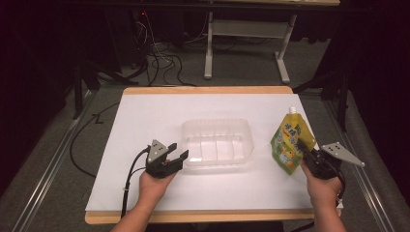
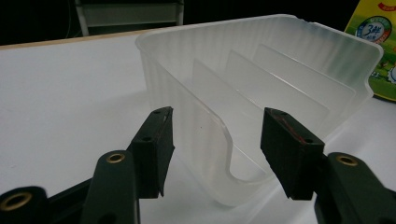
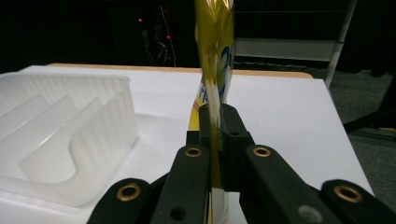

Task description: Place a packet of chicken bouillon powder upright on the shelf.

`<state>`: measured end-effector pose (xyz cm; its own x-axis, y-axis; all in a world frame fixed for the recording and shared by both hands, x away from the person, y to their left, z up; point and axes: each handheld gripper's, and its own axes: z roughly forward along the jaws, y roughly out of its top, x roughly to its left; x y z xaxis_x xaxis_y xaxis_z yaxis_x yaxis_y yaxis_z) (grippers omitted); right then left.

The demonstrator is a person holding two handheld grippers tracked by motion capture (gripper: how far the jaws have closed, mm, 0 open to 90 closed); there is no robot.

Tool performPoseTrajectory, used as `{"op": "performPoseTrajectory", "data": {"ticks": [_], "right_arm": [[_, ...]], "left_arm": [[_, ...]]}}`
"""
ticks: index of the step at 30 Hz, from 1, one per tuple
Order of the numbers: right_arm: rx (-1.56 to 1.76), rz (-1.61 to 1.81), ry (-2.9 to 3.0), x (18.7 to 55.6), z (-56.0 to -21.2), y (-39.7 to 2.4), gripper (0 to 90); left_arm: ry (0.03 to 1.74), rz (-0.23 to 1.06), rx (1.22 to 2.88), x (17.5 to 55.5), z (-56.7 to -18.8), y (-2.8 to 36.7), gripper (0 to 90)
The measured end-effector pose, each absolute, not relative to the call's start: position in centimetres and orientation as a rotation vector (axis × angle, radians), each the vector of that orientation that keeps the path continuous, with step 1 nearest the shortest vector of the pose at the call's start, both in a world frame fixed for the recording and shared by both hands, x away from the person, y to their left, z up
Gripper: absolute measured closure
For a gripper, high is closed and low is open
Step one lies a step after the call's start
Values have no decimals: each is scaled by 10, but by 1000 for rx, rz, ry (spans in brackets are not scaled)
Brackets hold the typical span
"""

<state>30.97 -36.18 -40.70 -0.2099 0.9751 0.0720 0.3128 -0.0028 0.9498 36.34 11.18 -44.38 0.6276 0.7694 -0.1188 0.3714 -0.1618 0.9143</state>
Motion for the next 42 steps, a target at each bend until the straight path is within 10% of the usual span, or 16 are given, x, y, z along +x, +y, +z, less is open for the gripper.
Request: {"op": "performPoseTrajectory", "data": {"ticks": [42], "right_arm": [[1169,1409,1550,325,-324,-299,900]], "left_arm": [[884,533,1778,358,-444,152,347]]}}
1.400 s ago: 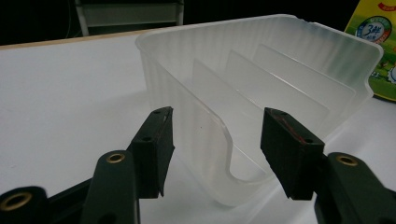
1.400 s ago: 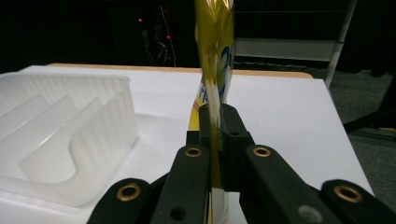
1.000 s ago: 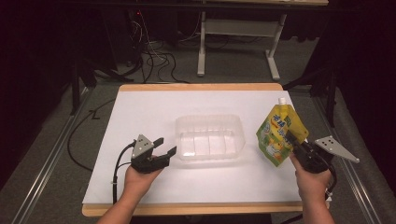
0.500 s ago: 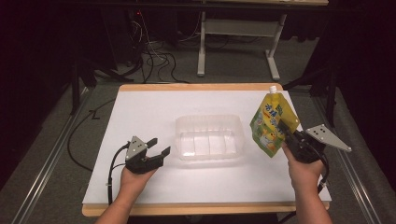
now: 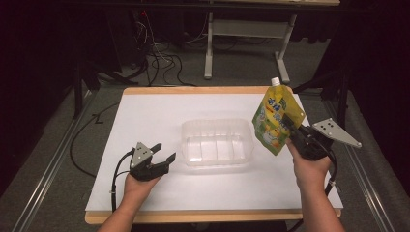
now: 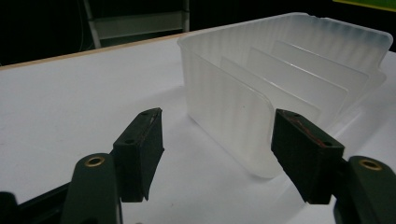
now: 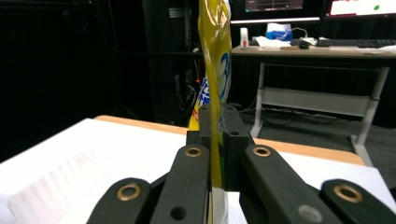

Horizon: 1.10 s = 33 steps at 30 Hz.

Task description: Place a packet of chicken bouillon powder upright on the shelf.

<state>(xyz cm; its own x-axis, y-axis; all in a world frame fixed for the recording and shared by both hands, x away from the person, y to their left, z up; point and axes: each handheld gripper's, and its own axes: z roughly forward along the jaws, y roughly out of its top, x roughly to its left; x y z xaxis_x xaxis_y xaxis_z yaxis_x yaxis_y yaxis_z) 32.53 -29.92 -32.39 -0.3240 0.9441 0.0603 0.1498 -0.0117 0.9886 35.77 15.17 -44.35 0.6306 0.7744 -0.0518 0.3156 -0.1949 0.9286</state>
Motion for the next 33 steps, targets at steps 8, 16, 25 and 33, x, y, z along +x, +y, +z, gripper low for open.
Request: {"op": "performPoseTrajectory", "data": {"ticks": [8,16,25,33], "right_arm": [[1146,1453,1555,331,-319,-280,900],[1137,1479,1565,338,-322,-263,900],[1146,1487,1544,345,-329,-249,900],[1176,1465,1551,356,-350,-241,900]], "left_arm": [[877,505,1782,356,-444,149,355],[849,473,1794,354,-445,137,356],[853,463,1784,360,-447,127,356],[856,425,1787,369,-451,118,374]]}}
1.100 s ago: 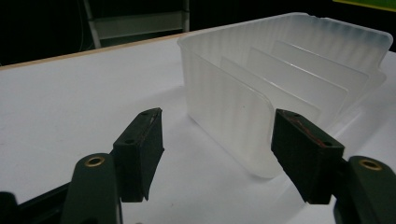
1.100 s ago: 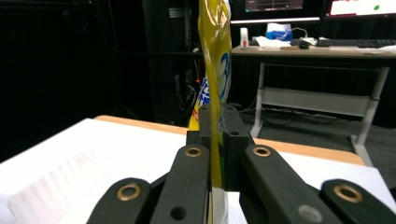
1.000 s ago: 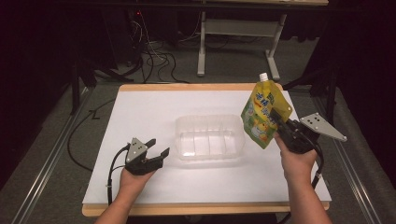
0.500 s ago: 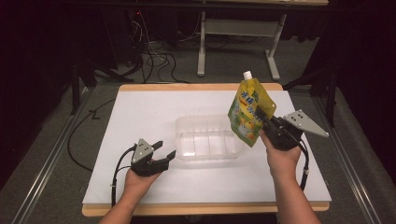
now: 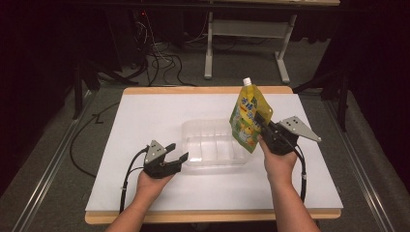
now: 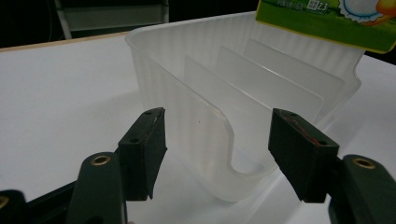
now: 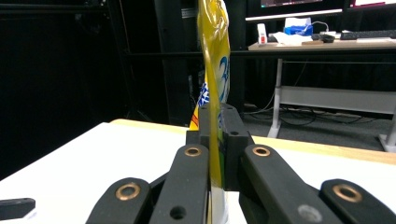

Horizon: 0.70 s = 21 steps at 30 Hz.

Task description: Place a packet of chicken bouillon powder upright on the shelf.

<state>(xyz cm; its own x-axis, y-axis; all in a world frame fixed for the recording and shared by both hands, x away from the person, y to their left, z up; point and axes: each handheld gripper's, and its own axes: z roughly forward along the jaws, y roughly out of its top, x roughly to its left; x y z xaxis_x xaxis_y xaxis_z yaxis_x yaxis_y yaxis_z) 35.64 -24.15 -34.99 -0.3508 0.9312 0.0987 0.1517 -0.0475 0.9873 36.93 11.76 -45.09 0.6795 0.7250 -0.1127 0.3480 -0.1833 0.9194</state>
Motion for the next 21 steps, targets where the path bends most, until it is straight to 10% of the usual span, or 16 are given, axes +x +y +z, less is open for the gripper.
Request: {"op": "performPoseTrajectory", "data": {"ticks": [21], "right_arm": [[1194,1435,1543,361,-372,-241,900]], "left_arm": [[887,428,1798,376,-456,107,470]]}}
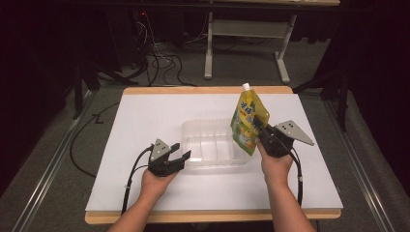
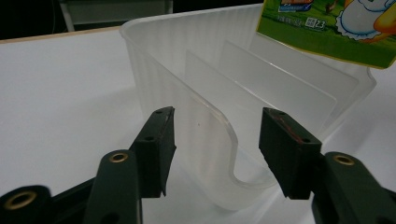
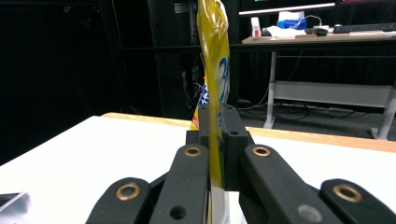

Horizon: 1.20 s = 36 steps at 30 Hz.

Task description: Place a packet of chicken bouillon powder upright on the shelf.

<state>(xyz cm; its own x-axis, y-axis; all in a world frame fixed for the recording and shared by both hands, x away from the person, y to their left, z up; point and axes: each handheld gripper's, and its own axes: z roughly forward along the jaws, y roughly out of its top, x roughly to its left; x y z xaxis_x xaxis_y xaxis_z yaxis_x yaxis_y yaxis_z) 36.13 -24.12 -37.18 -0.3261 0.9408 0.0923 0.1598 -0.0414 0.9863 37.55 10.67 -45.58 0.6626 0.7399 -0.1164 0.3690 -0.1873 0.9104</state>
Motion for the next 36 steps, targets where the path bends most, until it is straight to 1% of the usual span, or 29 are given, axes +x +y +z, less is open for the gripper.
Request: {"op": "performPoseTrajectory", "data": {"ticks": [4,12,19,28,36], "right_arm": [[1194,1434,1539,363,-375,-240,900],[1179,1441,1534,364,-380,-236,900],[1183,1453,1522,364,-385,-237,900],[1167,1435,1533,364,-386,-236,900],[1140,1424,1565,361,-386,-234,900]], "left_arm": [[888,433,1801,375,-456,106,521],[881,467,1838,375,-458,104,578],[873,482,1855,375,-459,103,601],[870,501,1872,374,-460,102,664],[867,499,1873,374,-460,103,672]]}}
